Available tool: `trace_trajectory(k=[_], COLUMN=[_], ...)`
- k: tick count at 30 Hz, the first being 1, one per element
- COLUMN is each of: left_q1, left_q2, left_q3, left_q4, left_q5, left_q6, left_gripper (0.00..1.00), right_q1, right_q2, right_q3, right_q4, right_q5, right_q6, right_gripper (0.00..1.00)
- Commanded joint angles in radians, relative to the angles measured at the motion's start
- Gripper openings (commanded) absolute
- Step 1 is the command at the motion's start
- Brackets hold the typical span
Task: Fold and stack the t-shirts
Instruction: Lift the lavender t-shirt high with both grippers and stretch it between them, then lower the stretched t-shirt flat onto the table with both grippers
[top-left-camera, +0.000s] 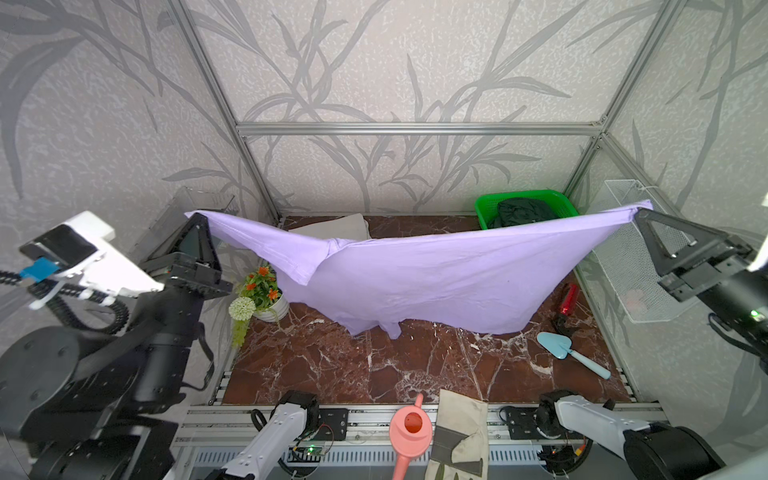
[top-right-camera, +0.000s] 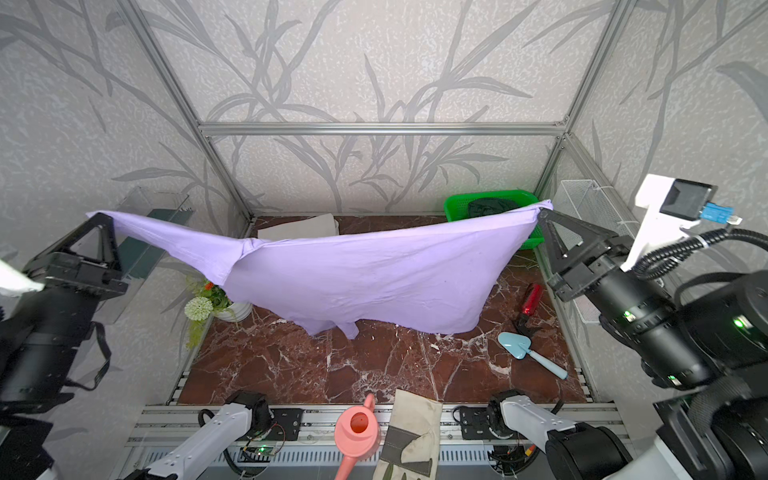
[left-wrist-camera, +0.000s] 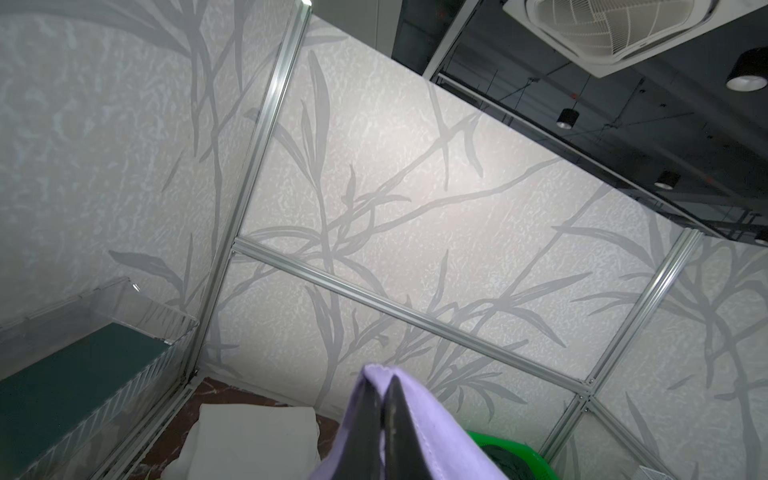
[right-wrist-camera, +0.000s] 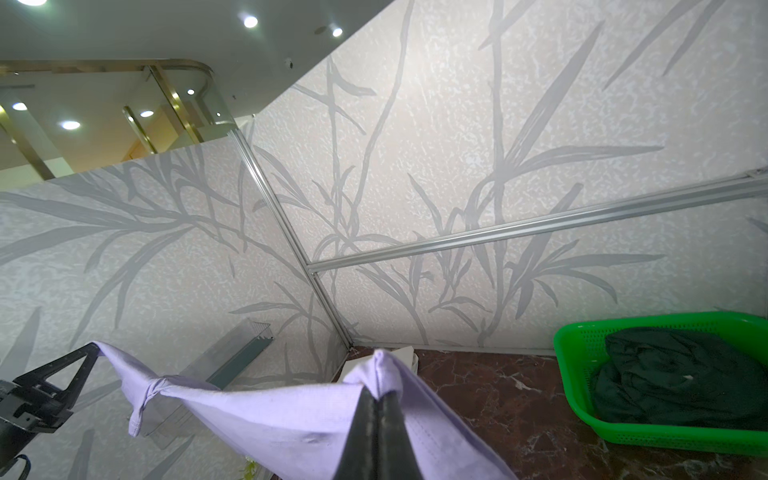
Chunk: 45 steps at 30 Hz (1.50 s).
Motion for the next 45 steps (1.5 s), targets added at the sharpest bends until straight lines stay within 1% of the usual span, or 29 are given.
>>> trace_trajectory(k=[1,5,7,9,11,14,15,20,22,26,28,30,33,36,39,43,45], left_q1=[-0.006,-0.01,-0.009,-0.011,-0.011,-0.011,-0.011,-0.012,-0.012,-0.01,-0.008,-0.005,-0.001,0.003,0.012,0.038,0.079], left_q2=[0.0,0.009,0.011,0.008,-0.001,-0.04,-0.062,-0.149,-0.158,-0.12,-0.086,-0.034,0.054,0.137,0.198,0.327,0.402], left_q3=[0.074,0.168,0.189,0.173,0.12,-0.053,-0.137,-0.556,-0.68,-0.9,-0.997,-1.075,-1.143,-1.168,-1.19,-1.16,-1.129], left_q4=[0.045,0.041,0.032,0.023,0.015,0.035,0.058,0.222,0.288,0.409,0.492,0.582,0.675,0.672,0.686,0.708,0.681], left_q5=[-0.015,-0.001,-0.018,-0.046,-0.075,-0.127,-0.142,-0.169,-0.177,-0.23,-0.256,-0.26,-0.276,-0.309,-0.284,-0.245,-0.205], left_q6=[0.019,0.009,0.009,0.018,0.024,0.023,0.018,-0.023,-0.03,-0.054,-0.054,-0.057,-0.08,-0.103,-0.127,-0.106,-0.159], left_gripper=[0.0,0.0,0.0,0.0,0.0,0.0,0.0,0.0,0.0,0.0,0.0,0.0,0.0,0.0,0.0,0.0,0.0], right_q1=[-0.002,-0.002,-0.002,-0.002,-0.003,-0.002,-0.002,-0.003,-0.002,-0.003,-0.003,-0.004,-0.004,-0.004,-0.004,-0.004,-0.004], right_q2=[-0.021,-0.064,-0.08,-0.089,-0.101,-0.146,-0.168,-0.282,-0.291,-0.274,-0.245,-0.202,-0.101,0.008,0.089,0.174,0.233], right_q3=[0.031,0.027,0.015,-0.021,-0.091,-0.285,-0.368,-0.818,-0.962,-1.242,-1.354,-1.44,-1.502,-1.521,-1.512,-1.525,-1.5], right_q4=[-0.016,-0.007,-0.004,-0.01,-0.017,0.025,0.049,0.26,0.342,0.532,0.626,0.723,0.804,0.866,0.893,0.964,0.978], right_q5=[-0.045,-0.049,-0.048,-0.04,-0.027,-0.005,0.002,0.033,0.031,0.047,0.059,0.074,0.087,0.071,0.047,0.097,0.118], right_q6=[0.024,0.034,0.034,0.025,0.008,-0.009,-0.012,-0.003,0.004,0.025,0.031,0.032,0.026,0.033,0.056,0.064,0.06], right_gripper=[0.0,0.0,0.0,0.0,0.0,0.0,0.0,0.0,0.0,0.0,0.0,0.0,0.0,0.0,0.0,0.0,0.0])
